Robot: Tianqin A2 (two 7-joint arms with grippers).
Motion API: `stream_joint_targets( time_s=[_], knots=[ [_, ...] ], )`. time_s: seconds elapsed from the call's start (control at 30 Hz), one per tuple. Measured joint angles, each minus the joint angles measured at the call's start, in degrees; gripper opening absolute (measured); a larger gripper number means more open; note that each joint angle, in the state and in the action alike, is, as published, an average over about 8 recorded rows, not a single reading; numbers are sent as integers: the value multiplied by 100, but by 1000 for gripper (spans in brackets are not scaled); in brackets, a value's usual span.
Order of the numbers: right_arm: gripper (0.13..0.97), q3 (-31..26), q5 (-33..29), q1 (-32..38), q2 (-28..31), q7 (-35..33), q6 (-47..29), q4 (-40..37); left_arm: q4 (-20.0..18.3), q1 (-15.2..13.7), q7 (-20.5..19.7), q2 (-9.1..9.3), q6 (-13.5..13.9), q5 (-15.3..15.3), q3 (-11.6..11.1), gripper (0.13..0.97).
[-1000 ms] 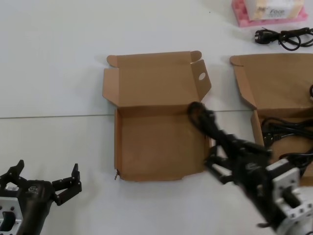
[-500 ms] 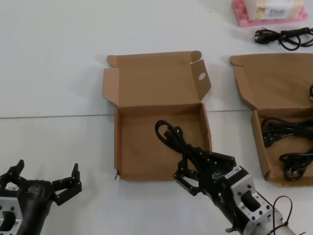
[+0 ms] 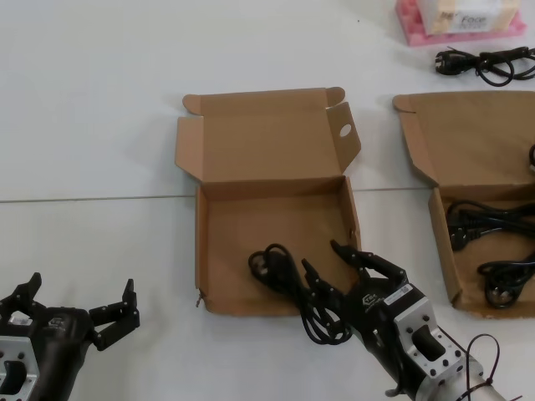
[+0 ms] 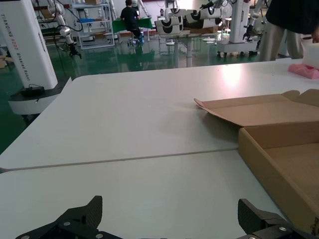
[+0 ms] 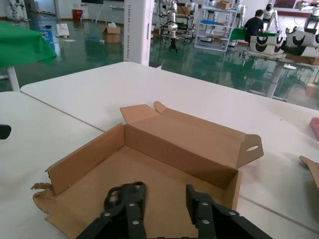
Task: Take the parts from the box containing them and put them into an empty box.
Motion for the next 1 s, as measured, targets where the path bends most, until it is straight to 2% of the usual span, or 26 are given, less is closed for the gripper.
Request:
stream_joint_targets(
  time_s=[0.2, 0.33, 0.9, 1.0],
  knots=[
    [381, 34, -17, -17, -12, 0, -12, -2, 0, 0, 0, 0, 0, 0, 0, 966],
    [381, 159, -79, -80, -54, 0, -59, -9, 0, 0, 0, 0, 0, 0, 0, 966],
    [768, 1215, -604, -601, -406, 0, -454, -73, 0, 0, 0, 0, 0, -1, 0, 966],
    [800, 1417, -704, -701, -474, 0, -530, -85, 0, 0, 0, 0, 0, -1, 0, 966]
  ],
)
